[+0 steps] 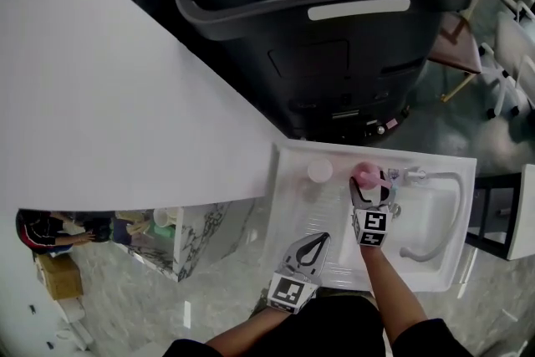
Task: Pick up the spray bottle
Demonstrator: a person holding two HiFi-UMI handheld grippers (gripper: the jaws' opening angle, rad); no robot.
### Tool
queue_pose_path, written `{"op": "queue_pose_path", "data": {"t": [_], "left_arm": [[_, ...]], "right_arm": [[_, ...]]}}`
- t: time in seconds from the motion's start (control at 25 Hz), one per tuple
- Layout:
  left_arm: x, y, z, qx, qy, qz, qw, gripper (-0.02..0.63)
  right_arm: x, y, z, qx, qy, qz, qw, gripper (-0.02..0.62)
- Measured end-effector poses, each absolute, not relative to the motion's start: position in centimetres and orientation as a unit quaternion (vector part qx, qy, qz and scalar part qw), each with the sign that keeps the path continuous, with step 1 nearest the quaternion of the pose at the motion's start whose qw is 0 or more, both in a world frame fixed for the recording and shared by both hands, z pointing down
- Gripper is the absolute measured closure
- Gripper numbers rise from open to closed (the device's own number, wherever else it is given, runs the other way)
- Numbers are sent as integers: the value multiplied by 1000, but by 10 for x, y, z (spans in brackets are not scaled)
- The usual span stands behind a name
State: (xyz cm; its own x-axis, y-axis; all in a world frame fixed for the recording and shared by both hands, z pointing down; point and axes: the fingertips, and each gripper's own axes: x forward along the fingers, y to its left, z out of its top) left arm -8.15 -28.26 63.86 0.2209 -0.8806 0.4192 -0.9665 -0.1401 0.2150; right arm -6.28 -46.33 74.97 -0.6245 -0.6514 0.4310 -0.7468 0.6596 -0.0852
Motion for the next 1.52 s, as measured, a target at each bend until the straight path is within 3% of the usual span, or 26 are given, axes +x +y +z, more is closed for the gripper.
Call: {"op": "queue_pose_path", "data": {"t": [0.4,1.0,1.52], "left_arm": [[-74,-235,618,768,-605,80,197,589],[-57,-128,551,793,-590,23,152,589],[5,-58,534,833,-533,4,145,589]], "right_arm": [[-33,-396,661,407,-896,132,120,235],[16,-216,545,431,-891,104,100,235],[98,-111,506,495,-861,73,89,235]]}}
